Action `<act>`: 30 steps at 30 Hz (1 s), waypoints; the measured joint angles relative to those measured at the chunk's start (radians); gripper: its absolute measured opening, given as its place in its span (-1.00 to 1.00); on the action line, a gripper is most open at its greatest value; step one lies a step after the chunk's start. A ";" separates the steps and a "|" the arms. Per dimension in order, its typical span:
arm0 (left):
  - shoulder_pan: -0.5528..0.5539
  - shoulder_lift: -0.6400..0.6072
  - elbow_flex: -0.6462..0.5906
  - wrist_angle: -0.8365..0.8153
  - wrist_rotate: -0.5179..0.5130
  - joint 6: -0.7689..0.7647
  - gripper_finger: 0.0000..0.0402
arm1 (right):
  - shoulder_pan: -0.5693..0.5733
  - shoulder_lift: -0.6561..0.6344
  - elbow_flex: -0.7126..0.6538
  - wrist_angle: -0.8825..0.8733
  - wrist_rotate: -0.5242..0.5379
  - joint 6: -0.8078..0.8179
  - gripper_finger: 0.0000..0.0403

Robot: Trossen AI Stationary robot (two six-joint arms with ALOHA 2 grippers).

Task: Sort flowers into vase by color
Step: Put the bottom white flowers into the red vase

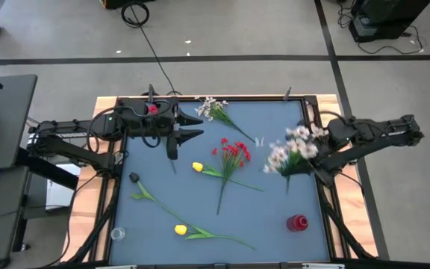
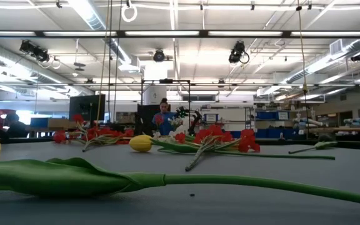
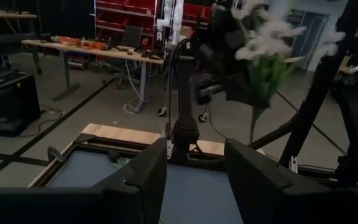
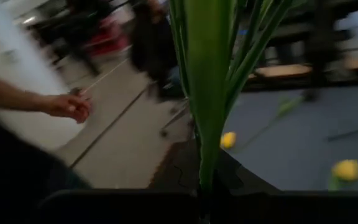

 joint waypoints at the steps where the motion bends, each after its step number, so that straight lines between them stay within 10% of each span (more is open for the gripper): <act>1: 0.000 0.000 0.000 0.000 0.000 0.000 -0.17 | 0.023 -0.008 0.000 -0.001 -0.009 -0.009 -0.95; 19: 0.000 0.000 0.000 0.000 0.000 -0.003 -0.17 | 0.556 -0.282 -0.418 0.382 0.275 0.059 -0.95; 30: 0.000 0.000 0.000 0.000 0.000 -0.003 -0.17 | 0.642 -0.258 -0.447 0.343 0.391 -0.039 -0.95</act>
